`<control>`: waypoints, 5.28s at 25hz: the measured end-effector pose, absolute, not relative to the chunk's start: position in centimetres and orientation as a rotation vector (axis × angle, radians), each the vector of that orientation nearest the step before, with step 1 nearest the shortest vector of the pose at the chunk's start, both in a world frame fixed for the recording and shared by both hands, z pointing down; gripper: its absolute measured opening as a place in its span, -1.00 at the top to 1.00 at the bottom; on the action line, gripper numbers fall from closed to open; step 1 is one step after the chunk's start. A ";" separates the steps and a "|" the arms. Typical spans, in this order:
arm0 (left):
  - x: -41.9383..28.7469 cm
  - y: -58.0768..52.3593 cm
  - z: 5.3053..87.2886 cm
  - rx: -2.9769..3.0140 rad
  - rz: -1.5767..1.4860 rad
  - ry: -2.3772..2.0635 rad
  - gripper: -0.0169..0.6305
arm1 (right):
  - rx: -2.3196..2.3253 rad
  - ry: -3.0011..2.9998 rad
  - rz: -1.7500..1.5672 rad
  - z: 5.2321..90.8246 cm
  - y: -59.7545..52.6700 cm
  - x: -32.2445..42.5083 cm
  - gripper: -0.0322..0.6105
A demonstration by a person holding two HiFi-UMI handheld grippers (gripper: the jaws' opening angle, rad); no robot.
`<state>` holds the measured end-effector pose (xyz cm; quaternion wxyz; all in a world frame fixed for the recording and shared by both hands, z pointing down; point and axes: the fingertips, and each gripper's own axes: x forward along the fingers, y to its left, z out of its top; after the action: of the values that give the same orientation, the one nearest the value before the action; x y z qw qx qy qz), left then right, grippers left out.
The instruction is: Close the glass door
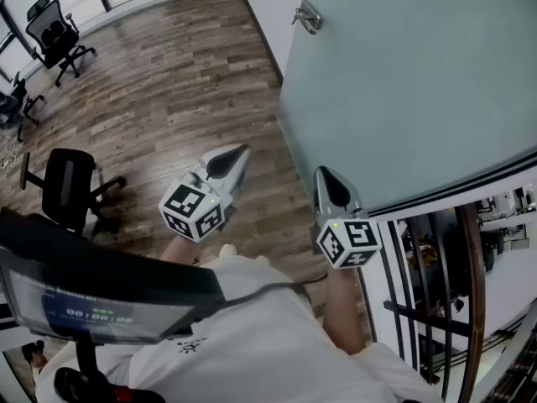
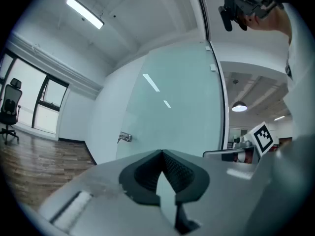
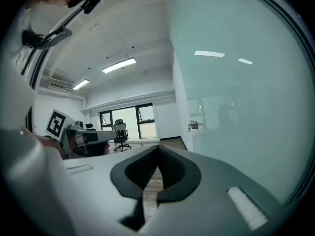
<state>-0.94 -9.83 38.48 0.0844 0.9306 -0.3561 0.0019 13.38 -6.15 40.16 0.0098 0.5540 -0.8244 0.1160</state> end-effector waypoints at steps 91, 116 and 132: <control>4.3 -51.1 40.8 2.714 0.035 -1.016 0.94 | 1.613 -2.331 0.299 45.5 -57.5 18.1 0.50; 4.6 -51.3 40.7 2.691 0.042 -1.063 0.94 | 1.536 -2.161 0.281 49.3 -66.8 16.9 0.29; 3.3 -50.7 41.1 2.661 0.070 -1.115 0.94 | 1.542 -2.190 0.325 49.0 -68.1 18.7 0.64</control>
<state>3.26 -50.69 41.06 0.1274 0.9145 -0.3832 0.0241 18.69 -68.08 49.04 0.2199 0.5577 -0.7918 0.1174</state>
